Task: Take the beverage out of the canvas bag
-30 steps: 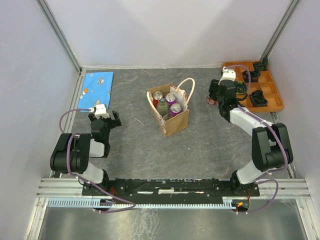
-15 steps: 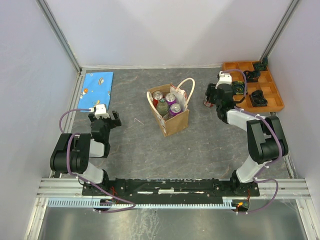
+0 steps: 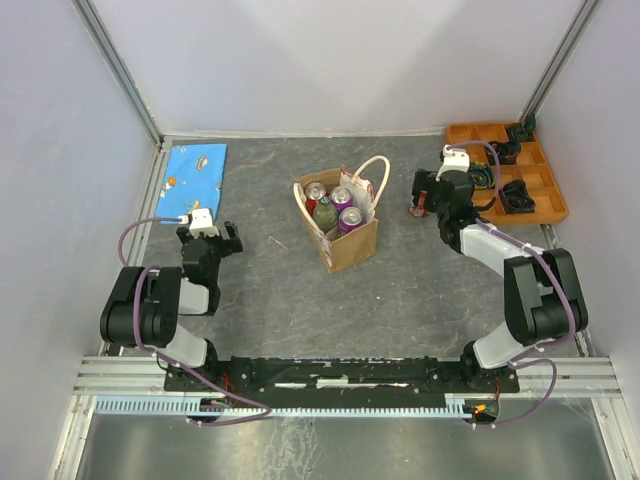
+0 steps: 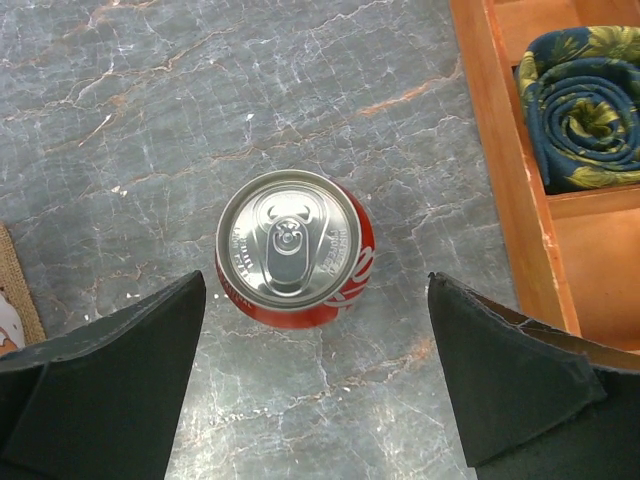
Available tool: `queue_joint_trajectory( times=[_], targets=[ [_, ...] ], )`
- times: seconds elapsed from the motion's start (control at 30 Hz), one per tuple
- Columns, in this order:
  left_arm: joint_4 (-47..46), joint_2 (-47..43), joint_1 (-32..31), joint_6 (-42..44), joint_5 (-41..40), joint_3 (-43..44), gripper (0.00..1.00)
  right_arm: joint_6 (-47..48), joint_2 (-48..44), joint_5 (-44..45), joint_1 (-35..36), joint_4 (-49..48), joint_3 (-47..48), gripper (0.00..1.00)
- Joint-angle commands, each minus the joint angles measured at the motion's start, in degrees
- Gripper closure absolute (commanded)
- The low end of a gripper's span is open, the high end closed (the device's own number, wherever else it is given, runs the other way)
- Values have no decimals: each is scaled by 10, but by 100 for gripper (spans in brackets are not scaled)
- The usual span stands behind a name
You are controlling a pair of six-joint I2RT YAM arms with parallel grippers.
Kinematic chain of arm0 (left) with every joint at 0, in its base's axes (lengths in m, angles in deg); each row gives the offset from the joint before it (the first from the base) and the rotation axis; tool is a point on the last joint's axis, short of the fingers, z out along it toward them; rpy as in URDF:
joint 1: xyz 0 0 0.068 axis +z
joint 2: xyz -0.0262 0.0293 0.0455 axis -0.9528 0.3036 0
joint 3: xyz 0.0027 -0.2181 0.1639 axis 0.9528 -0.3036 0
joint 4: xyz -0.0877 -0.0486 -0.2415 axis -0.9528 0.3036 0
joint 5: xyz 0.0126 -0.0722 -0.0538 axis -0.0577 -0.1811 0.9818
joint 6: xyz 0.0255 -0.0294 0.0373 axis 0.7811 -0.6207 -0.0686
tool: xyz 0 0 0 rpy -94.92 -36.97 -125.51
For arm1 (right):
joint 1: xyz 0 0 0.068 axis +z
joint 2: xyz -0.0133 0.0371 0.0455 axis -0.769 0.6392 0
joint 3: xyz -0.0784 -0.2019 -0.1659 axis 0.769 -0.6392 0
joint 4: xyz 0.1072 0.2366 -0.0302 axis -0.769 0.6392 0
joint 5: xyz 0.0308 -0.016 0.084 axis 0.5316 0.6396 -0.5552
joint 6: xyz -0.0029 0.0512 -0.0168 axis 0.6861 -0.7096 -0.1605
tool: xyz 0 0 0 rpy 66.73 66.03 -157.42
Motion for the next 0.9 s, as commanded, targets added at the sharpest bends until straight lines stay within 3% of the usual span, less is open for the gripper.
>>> queue_joint_trajectory(
  times=[0.0,0.17,0.37,0.63,0.87],
  targets=[
    [-19,-6,-2,25,-7,11,1,12,-54,18,0,27,33,1],
    [-19,-6,-2,25,-7,12,1,20,-117,24,1,113,95,4],
    [-19,-5,-2,25,-6,11,1,47,-166,-42,37,241,199,22],
    [-19,-6,-2,25,-6,12,1,93,-160,-97,161,374,288,22],
    [-19,-6,-2,25,-6,11,1,100,-76,-158,201,457,336,19]
  ],
)
